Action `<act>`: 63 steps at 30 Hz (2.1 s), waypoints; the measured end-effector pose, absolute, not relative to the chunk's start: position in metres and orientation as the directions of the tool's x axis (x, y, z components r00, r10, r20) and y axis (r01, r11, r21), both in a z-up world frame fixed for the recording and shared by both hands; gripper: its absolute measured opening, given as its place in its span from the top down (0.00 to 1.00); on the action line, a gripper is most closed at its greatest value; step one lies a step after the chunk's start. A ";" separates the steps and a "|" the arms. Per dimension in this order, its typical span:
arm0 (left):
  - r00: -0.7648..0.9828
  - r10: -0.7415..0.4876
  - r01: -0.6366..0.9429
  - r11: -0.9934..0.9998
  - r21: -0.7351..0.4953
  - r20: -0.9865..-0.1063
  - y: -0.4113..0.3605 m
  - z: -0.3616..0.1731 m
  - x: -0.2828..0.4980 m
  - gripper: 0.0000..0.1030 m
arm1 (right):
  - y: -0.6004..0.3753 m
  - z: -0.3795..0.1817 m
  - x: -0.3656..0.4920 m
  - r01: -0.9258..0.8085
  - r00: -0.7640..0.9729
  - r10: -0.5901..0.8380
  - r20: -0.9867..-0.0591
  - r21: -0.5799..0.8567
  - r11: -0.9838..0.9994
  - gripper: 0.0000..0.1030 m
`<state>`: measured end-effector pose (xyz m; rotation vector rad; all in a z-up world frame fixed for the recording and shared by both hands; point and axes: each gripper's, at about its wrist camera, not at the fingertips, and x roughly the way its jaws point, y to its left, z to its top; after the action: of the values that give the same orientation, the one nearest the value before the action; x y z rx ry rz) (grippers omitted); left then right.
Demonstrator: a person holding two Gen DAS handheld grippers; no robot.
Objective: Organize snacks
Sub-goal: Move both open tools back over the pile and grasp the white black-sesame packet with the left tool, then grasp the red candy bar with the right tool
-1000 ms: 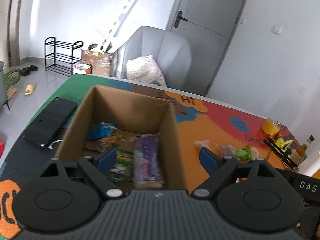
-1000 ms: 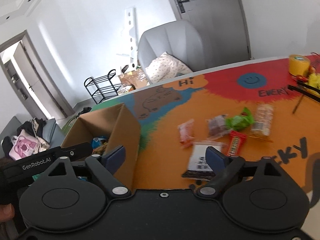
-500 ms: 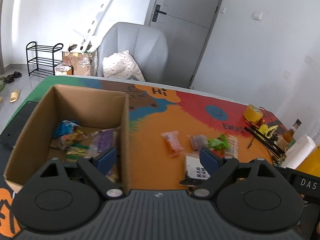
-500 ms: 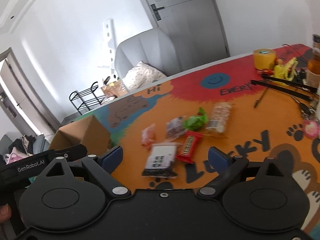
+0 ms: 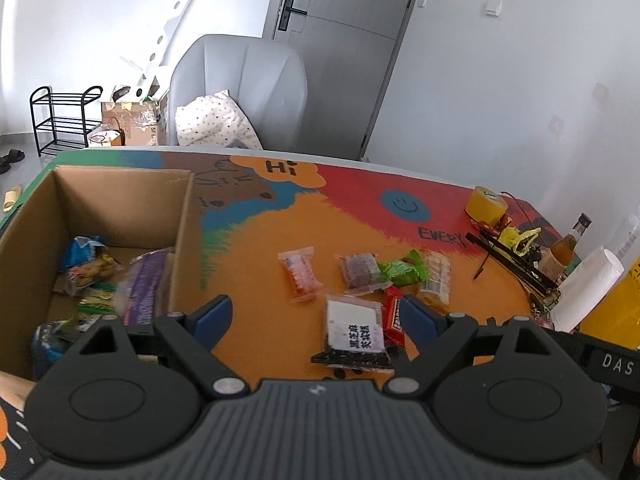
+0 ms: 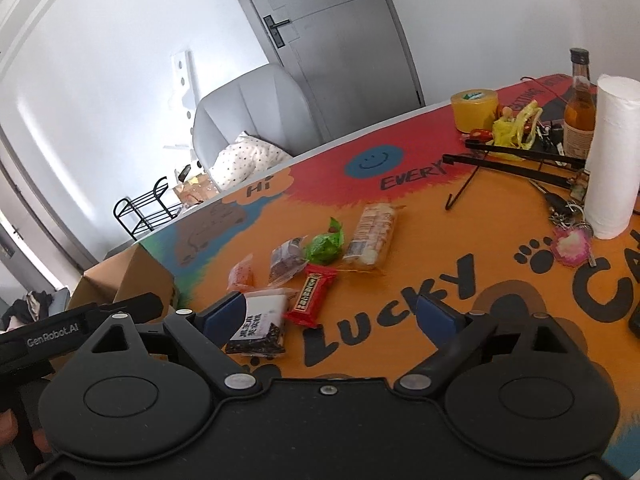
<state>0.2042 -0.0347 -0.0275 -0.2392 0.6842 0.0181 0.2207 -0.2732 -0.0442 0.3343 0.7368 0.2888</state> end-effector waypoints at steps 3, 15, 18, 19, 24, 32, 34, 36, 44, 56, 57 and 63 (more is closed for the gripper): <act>0.770 -0.067 -0.086 0.974 -0.208 -0.634 -0.042 -0.031 0.211 0.13 | -0.278 -0.049 0.224 -0.134 0.700 0.379 -0.605 0.409 0.902 0.10; 0.724 -0.081 -0.076 0.978 -0.196 -0.685 -0.060 -0.058 0.240 0.16 | -0.287 -0.070 0.244 -0.122 0.670 0.410 -0.619 0.453 0.883 0.21; 0.712 -0.079 -0.075 0.979 -0.187 -0.698 -0.064 -0.067 0.249 0.18 | -0.290 -0.074 0.250 -0.112 0.663 0.412 -0.625 0.461 0.880 0.24; 0.707 -0.079 -0.075 0.980 -0.185 -0.703 -0.065 -0.070 0.252 0.19 | -0.290 -0.076 0.251 -0.110 0.661 0.413 -0.626 0.464 0.879 0.24; 0.684 -0.077 -0.077 0.981 -0.177 -0.725 -0.069 -0.084 0.263 0.23 | -0.291 -0.084 0.257 -0.105 0.648 0.419 -0.636 0.470 0.876 0.26; 0.657 -0.089 -0.070 0.982 -0.178 -0.749 -0.073 -0.101 0.273 0.42 | -0.288 -0.089 0.264 -0.101 0.638 0.423 -0.644 0.475 0.874 0.27; 0.647 -0.104 -0.059 0.981 -0.185 -0.755 -0.073 -0.104 0.273 0.53 | -0.285 -0.090 0.265 -0.106 0.633 0.427 -0.645 0.475 0.874 0.27; 0.651 -0.097 -0.063 0.982 -0.181 -0.753 -0.073 -0.104 0.271 0.55 | -0.283 -0.091 0.266 -0.112 0.630 0.433 -0.645 0.476 0.872 0.27; 0.659 -0.106 -0.076 0.975 -0.207 -0.744 -0.058 -0.095 0.262 0.57 | -0.264 -0.095 0.272 -0.135 0.612 0.456 -0.646 0.482 0.865 0.31; 0.680 -0.080 -0.115 0.970 -0.214 -0.729 -0.035 -0.087 0.259 0.57 | -0.233 -0.101 0.291 -0.154 0.592 0.458 -0.663 0.465 0.872 0.45; 0.682 -0.081 -0.113 0.970 -0.214 -0.727 -0.035 -0.087 0.259 0.57 | -0.230 -0.102 0.293 -0.155 0.593 0.456 -0.664 0.461 0.873 0.45; 0.681 -0.090 -0.112 0.968 -0.225 -0.727 -0.035 -0.090 0.261 0.57 | -0.211 -0.106 0.301 -0.164 0.589 0.411 -0.696 0.395 0.904 0.55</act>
<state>0.2615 -0.0348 -0.0897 -0.2616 0.8241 0.0124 0.3005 -0.2110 -0.1056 0.3047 0.8818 0.3405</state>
